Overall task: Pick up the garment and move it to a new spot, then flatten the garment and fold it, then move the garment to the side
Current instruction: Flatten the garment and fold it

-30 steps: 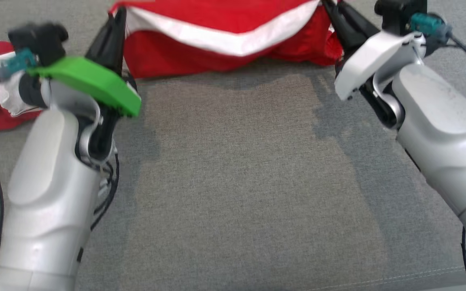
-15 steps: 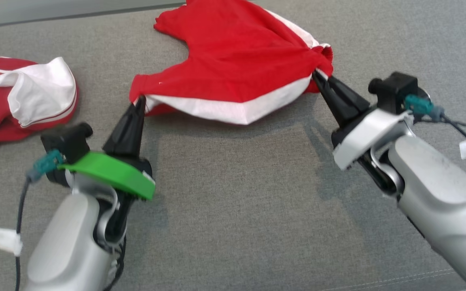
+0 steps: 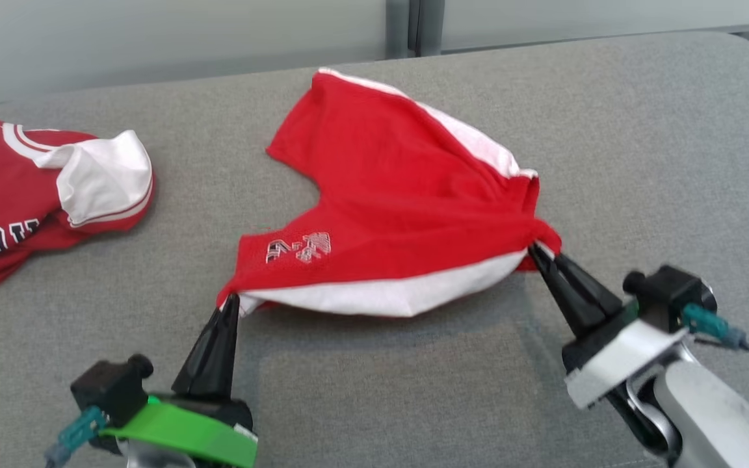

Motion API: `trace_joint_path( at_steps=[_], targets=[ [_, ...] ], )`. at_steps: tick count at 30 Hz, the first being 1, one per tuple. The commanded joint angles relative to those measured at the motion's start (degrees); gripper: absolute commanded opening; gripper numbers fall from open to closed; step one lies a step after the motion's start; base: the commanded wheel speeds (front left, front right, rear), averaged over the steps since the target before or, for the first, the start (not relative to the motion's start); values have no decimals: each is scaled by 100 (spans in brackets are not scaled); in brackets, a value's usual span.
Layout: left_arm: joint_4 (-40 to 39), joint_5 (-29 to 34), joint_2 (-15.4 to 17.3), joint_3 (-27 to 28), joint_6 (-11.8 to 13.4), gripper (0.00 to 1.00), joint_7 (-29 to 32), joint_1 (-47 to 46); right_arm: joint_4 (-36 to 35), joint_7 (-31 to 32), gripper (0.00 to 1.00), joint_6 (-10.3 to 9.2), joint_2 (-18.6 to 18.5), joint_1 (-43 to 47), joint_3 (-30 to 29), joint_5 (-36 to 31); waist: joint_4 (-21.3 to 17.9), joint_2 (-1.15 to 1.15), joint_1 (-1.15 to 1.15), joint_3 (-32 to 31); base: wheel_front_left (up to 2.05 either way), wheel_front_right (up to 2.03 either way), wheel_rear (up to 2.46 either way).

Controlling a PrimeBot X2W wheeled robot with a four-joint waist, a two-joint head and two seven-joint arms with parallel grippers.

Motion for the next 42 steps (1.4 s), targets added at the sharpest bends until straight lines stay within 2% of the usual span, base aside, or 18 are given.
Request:
trace_joint_path(
  at_steps=[1, 11, 17, 23, 36, 42],
  targets=[
    [-152, -26, 51, 15, 76, 0, -40, 230, -152, -14, 0, 0, -24, 258, -93, -90, 26, 0, 1, -169, 0, 0, 0],
    [-1201, -112, 87, 32, 540, 0, -49, 1389, -1458, 611, 0, 0, 24, 1583, -648, -539, -65, 0, 1, -614, 0, 0, 0],
    [-1559, -96, 123, 50, 697, 0, -24, 1653, -2046, 902, 0, 0, 81, 2025, -799, -635, -120, 0, 1, -680, 0, 0, 0],
    [-1776, -79, 199, 84, 806, 0, -16, 1831, -2317, 1087, 0, 0, 125, 2302, -853, -652, -141, 0, 1, -661, 0, 0, 0],
    [-1537, -126, 290, 104, 719, 0, 86, 1546, -2130, 1132, 0, 0, 249, 2267, -834, -505, -147, 0, 1, -617, 0, 0, 0],
    [-899, -65, 339, 127, 454, 0, 154, 721, -1868, 1089, 0, 0, 423, 2072, -869, -516, -183, 0, 1, -430, 0, 0, 0]
  ],
)
